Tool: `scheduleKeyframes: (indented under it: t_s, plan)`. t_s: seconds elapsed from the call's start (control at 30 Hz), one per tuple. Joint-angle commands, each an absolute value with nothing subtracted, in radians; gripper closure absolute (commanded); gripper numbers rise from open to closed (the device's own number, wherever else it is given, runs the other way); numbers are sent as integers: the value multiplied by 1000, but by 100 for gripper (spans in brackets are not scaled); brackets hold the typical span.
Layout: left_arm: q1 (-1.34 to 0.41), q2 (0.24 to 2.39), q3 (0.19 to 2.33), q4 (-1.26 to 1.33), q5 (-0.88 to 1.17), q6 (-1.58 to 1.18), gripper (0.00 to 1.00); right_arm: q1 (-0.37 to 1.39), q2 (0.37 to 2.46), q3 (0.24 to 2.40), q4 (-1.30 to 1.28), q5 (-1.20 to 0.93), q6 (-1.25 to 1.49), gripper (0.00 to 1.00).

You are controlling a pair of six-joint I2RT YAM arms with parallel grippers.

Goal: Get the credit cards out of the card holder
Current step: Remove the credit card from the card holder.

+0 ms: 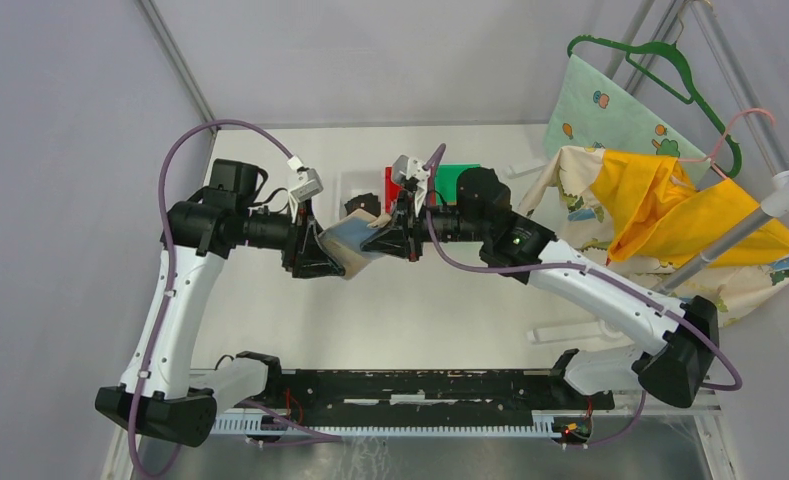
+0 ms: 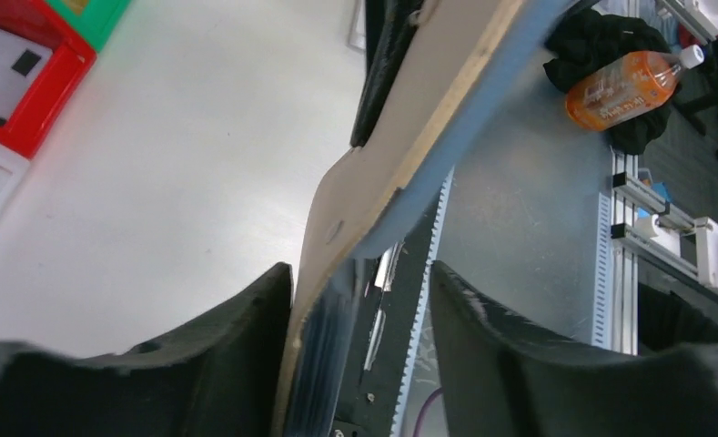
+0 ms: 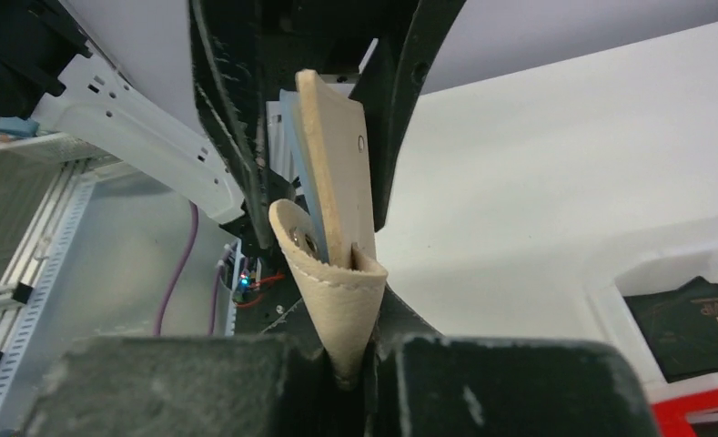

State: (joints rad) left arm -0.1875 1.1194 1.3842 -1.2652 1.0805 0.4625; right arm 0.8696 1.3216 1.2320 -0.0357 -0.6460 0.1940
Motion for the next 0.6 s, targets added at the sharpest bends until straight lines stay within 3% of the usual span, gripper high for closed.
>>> scheduleKeyframes:
  t_s: [0.0,0.1,0.23,0.37,0.57]
  plan:
    - [-190,1097,1405,-1273,1177,482,31,867,1272,1104,404,-632,432,100]
    - [-190,1071,1401,-1270,1221,495,28,867,1254,1017,599,-584,568,100]
    - [-190,1051,1395,-1270,1262,488,32,867,1218,899,823,-504,685,100]
    - [-189,1041,1382,-1271,1278,484,40,867,1184,838,905,-464,728,100]
    - [-189,1034,1373,-1261,1297,468,41,867,1165,811,928,-446,737,100]
